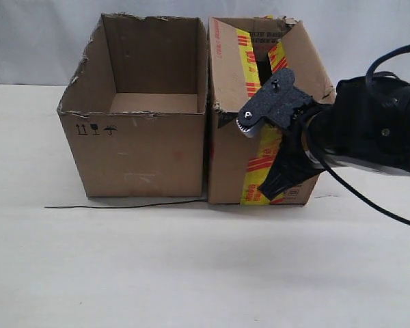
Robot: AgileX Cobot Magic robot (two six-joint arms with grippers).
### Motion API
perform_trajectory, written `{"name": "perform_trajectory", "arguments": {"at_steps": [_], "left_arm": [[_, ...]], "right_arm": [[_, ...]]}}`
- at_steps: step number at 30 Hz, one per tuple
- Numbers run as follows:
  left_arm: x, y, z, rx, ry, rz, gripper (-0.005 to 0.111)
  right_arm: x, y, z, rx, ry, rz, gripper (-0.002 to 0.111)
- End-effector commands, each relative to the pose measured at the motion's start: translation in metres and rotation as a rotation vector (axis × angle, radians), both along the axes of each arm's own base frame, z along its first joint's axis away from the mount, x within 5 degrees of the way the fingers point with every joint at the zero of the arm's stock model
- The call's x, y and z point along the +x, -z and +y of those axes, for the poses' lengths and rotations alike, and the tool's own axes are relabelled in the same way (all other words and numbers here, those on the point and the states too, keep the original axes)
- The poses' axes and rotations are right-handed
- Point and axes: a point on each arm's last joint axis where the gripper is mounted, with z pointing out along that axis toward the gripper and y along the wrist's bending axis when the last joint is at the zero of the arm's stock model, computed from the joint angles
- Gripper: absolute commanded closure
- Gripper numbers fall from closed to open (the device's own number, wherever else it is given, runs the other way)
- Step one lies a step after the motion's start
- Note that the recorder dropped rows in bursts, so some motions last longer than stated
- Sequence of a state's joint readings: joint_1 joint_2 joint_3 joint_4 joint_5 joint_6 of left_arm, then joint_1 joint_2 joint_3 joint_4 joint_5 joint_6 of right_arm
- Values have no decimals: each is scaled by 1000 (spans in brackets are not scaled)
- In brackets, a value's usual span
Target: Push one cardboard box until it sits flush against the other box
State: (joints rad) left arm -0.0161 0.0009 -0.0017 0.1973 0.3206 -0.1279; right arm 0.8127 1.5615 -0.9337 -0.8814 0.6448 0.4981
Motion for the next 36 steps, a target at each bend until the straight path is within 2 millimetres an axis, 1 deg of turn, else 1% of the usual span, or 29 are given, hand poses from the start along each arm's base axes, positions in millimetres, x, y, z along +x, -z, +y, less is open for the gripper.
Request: {"name": "perform_trajectory", "arguments": {"at_steps": [1,7,12,14,17,20,24,27,29,30,33,36], "left_arm": [[0,-1,-1,-7,10,-11,107],[0,-1,-1,-7,10,-11,107],[0,-1,-1,-7,10,-11,107],[0,-1,-1,-7,10,-11,107],[0,-1,-1,-7,10,-11,107],[0,-1,-1,-7,10,-11,107],[0,-1,-1,-7,10,-11,107],[0,-1,-1,-7,10,-11,107],[0,-1,-1,-7,10,-11,107],[0,-1,-1,-7,10,-11,107],[0,-1,-1,-7,10,-11,107],[0,-1,-1,-7,10,-11,107]], "right_arm": [[2,-3,4,24,-18,-23,108],[2,-3,5,33,-23,-24,108],[4,4,9,43,-43,-11,108],[4,2,10,55,-38,-14,108],[4,-13,9,91,4,-29,108],[2,-35,3,127,69,-48,108],[-14,-73,-7,244,60,-65,108],[-26,-103,-20,336,58,-125,108],[-27,-117,-35,370,79,-174,108],[-24,-122,-44,393,108,-197,108],[-4,-127,-77,481,259,-236,108],[26,-115,-115,597,451,-214,108]]}}
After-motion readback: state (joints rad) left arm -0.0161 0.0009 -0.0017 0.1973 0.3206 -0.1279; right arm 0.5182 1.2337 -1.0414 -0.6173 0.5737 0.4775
